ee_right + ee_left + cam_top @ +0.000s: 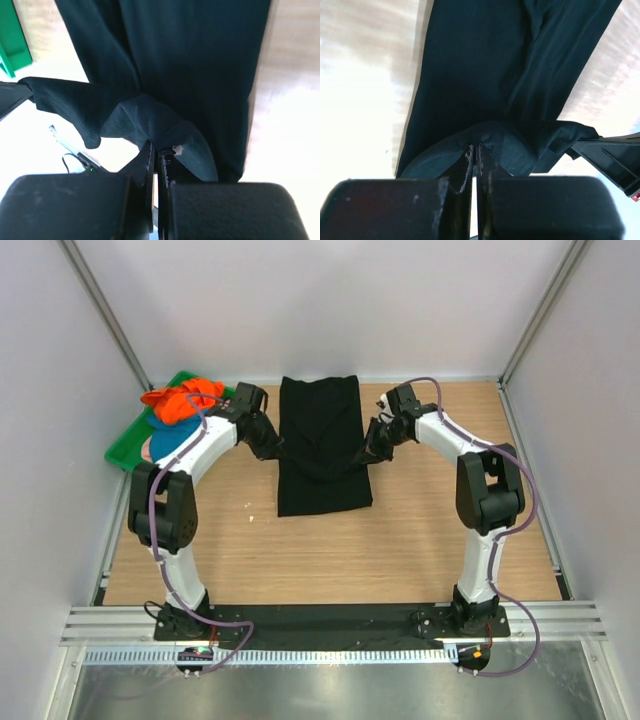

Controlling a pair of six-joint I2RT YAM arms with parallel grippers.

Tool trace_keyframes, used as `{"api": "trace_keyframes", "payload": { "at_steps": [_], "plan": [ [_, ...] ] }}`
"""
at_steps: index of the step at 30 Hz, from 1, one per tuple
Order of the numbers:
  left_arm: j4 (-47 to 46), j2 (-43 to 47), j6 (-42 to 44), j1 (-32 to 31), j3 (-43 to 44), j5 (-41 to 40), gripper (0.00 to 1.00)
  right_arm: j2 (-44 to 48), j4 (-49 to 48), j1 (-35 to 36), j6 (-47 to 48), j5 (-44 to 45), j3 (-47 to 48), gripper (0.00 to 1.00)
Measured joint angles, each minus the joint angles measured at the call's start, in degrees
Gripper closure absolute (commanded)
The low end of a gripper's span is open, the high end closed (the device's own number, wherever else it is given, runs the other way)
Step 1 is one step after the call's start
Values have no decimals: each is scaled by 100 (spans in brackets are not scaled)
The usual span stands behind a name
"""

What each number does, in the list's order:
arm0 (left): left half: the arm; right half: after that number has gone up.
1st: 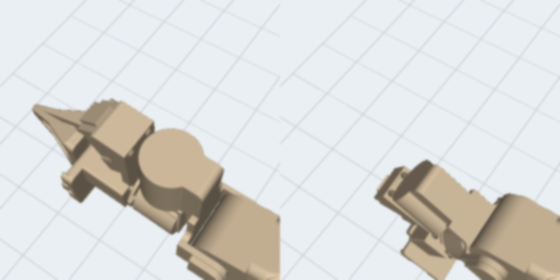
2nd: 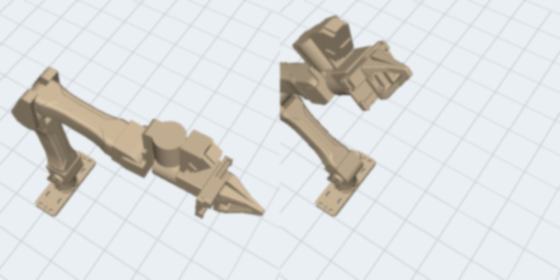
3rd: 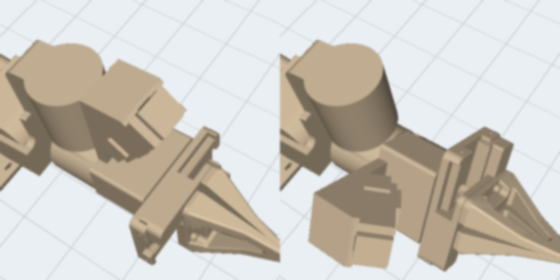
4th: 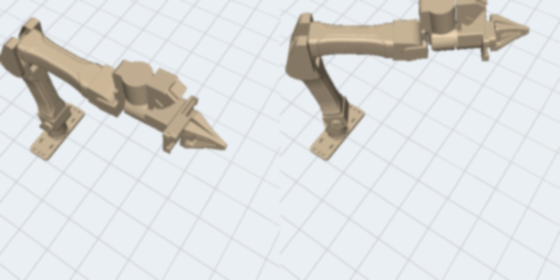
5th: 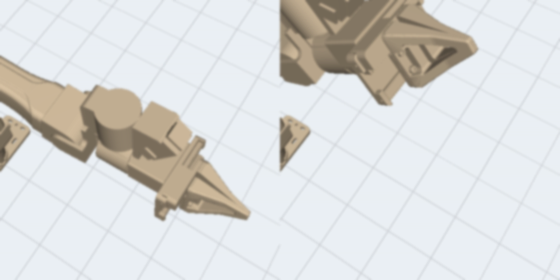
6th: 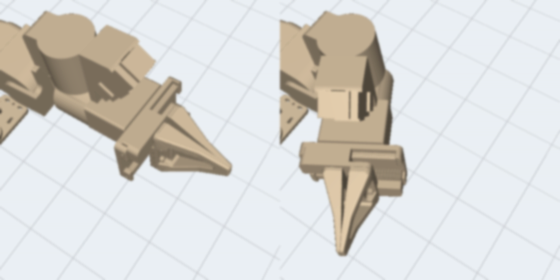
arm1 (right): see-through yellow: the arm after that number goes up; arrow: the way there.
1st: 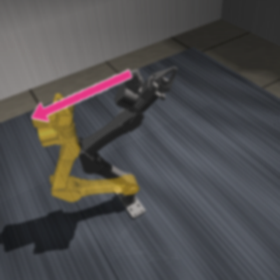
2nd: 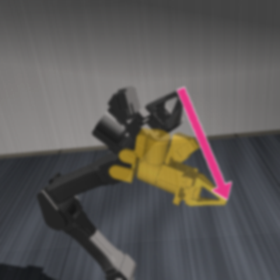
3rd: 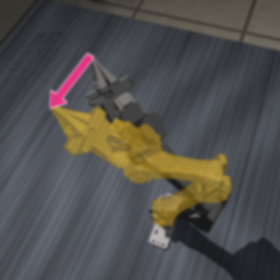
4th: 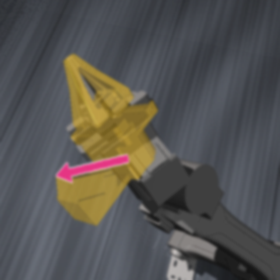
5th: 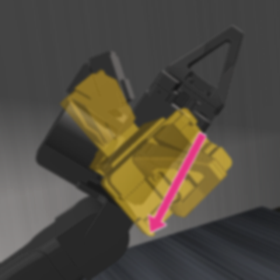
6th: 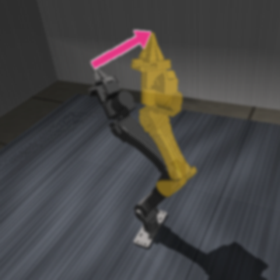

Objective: Fold and stack the t-shirts
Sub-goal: Fold the tshirt

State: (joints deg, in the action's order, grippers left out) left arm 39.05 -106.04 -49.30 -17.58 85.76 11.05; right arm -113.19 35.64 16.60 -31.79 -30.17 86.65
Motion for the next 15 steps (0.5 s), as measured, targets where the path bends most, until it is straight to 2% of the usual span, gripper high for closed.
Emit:
{"api": "trace_keyframes", "payload": {
  "at_steps": [7,15],
  "plan": [
    [26,-616,31,170,621,151,100,-595,39,-201,-2,-114,608,99],
    [72,-870,31,337,691,229,100,-1119,42,-269,-4,-323,927,99]
  ]
}}
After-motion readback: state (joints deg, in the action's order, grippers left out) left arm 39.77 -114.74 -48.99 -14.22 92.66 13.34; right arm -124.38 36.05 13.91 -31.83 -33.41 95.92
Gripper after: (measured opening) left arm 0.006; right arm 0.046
